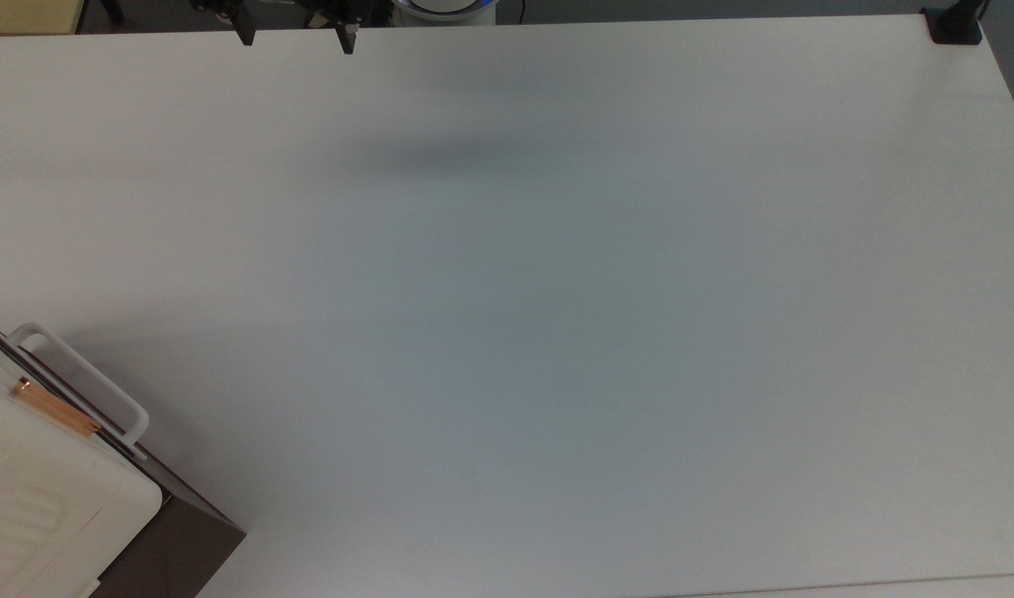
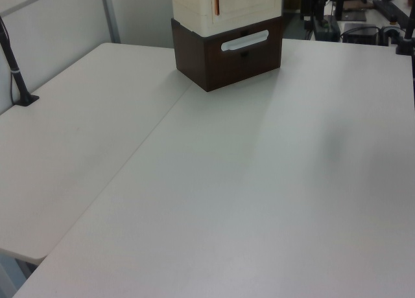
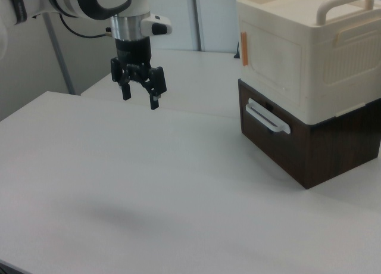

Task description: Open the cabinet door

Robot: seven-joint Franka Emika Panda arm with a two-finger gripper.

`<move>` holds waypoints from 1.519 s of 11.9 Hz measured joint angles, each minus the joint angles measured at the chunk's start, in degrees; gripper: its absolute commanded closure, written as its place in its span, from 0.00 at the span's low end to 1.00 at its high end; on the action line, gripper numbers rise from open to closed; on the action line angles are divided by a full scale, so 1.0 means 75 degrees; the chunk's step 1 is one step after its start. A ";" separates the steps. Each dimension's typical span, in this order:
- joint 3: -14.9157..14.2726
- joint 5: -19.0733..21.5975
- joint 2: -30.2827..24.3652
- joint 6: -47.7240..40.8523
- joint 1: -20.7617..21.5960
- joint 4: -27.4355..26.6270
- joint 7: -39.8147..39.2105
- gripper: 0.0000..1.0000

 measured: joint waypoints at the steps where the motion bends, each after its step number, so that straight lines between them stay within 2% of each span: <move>1: 0.0000 0.0000 0.0000 0.0000 0.0000 0.0000 0.0000 0.00; 10: 0.0002 -0.0069 0.0104 0.0000 0.0004 -0.0004 0.0000 0.00; 18: 0.0006 -0.0054 0.0155 0.0701 0.0006 0.0007 0.0000 0.00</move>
